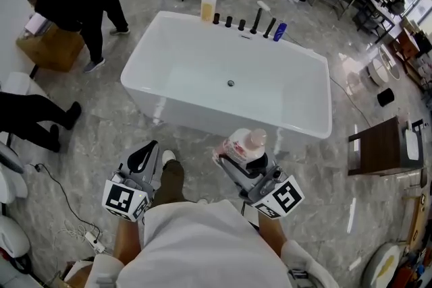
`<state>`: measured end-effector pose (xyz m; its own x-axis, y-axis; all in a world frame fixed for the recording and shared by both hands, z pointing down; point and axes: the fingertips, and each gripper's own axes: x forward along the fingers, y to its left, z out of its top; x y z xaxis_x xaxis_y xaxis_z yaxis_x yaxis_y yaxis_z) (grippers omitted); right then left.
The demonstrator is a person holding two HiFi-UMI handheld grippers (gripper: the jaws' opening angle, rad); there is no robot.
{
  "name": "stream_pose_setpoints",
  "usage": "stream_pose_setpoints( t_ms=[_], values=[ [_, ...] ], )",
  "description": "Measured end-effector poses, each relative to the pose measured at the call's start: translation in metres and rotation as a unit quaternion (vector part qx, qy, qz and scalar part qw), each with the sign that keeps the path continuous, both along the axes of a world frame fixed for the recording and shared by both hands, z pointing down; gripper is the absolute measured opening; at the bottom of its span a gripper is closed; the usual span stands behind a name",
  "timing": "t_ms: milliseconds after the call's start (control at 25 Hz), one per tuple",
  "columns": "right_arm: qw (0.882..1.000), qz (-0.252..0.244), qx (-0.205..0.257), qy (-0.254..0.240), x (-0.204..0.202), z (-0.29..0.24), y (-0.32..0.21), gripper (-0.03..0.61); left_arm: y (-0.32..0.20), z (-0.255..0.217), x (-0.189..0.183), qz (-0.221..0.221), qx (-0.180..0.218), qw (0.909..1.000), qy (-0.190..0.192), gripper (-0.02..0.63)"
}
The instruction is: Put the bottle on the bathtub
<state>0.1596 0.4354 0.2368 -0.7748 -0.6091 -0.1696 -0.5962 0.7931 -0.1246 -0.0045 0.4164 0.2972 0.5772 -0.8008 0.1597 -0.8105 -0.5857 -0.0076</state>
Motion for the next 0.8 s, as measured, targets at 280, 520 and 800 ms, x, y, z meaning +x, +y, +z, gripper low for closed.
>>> stream_pose_setpoints(
  t_ms=[280, 520, 800],
  values=[
    [1.0, 0.015, -0.014, 0.006, -0.026, 0.014, -0.087, 0.244, -0.098, 0.018, -0.031, 0.008, -0.013, 0.9998, 0.009, 0.002],
    [0.999, 0.044, -0.024, 0.01, -0.066, 0.015, -0.207, 0.244, -0.227, 0.02, -0.068, 0.036, -0.019, 0.9991, 0.012, 0.002],
    [0.998, 0.061, -0.03, 0.018, -0.118, 0.003, -0.333, 0.244, -0.367, 0.006, -0.109, 0.061, -0.01, 0.9979, 0.019, 0.002]
  ],
)
